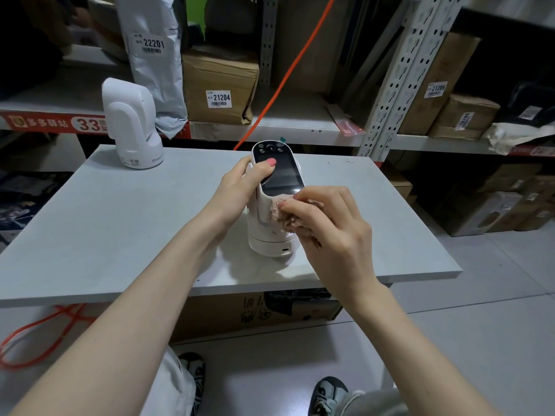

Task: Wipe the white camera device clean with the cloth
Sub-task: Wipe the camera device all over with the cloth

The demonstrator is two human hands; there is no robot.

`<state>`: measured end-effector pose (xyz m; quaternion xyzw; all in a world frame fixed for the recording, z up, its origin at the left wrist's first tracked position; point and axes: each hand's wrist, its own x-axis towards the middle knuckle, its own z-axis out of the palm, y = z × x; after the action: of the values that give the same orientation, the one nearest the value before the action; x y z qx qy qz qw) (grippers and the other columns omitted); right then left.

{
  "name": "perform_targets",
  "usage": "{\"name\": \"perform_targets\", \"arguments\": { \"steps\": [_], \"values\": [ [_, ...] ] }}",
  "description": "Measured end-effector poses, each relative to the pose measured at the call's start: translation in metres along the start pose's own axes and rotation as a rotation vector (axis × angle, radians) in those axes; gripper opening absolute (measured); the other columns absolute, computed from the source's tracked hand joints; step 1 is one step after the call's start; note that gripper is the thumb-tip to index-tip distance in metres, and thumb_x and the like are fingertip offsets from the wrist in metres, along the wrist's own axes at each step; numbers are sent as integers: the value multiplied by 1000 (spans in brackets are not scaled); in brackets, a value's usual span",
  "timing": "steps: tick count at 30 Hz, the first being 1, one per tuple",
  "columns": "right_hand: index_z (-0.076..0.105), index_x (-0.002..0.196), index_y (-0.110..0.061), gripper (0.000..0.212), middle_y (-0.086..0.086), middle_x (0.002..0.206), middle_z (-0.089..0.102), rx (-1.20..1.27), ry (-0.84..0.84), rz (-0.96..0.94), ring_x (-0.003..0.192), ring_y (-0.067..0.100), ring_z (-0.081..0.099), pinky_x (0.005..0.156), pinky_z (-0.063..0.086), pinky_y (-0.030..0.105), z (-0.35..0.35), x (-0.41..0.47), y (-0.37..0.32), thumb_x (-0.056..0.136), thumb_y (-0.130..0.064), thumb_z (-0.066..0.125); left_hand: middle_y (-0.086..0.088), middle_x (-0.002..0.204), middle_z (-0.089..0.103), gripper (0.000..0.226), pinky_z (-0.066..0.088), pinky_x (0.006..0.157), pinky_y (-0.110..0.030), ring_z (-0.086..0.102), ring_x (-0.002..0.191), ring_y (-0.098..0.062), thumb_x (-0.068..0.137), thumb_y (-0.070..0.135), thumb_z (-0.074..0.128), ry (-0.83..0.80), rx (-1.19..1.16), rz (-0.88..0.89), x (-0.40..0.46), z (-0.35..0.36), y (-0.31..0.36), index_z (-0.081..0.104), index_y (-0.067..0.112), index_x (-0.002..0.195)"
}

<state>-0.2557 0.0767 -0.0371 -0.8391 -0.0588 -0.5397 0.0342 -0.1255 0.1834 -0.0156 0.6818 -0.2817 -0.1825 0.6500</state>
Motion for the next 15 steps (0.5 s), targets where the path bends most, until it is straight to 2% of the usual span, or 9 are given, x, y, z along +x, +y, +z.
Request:
{"name": "perform_targets", "arguments": {
  "steps": [4,8,12,15],
  "values": [
    [75,93,-10,16,8,93,70,6,12,7,85,26,61,51,51,36,2,0,1,82,0,75,-5,107,67,47,43,101,-44,62,102,-17,75,56,53,1,8,5,1,0,-1,60,17,101],
    [75,91,-10,12,7,91,69,-37,-44,-41,84,24,59,47,49,35,7,-11,7,84,-2,72,6,97,66,32,45,97,-38,60,91,-11,78,53,52,7,6,14,2,-1,-1,60,26,93],
    [76,92,-12,12,5,90,69,-53,-48,-39,86,21,57,45,48,33,6,-9,5,85,-3,71,9,90,64,30,45,87,-33,58,84,-7,75,53,50,20,-4,4,2,0,1,58,27,87],
    [76,92,-12,12,7,92,70,-15,9,-9,86,23,60,47,49,35,5,1,-4,86,-3,71,1,94,61,39,44,98,-41,58,89,-14,72,59,54,14,19,2,2,-1,0,56,23,85]
  ]
}}
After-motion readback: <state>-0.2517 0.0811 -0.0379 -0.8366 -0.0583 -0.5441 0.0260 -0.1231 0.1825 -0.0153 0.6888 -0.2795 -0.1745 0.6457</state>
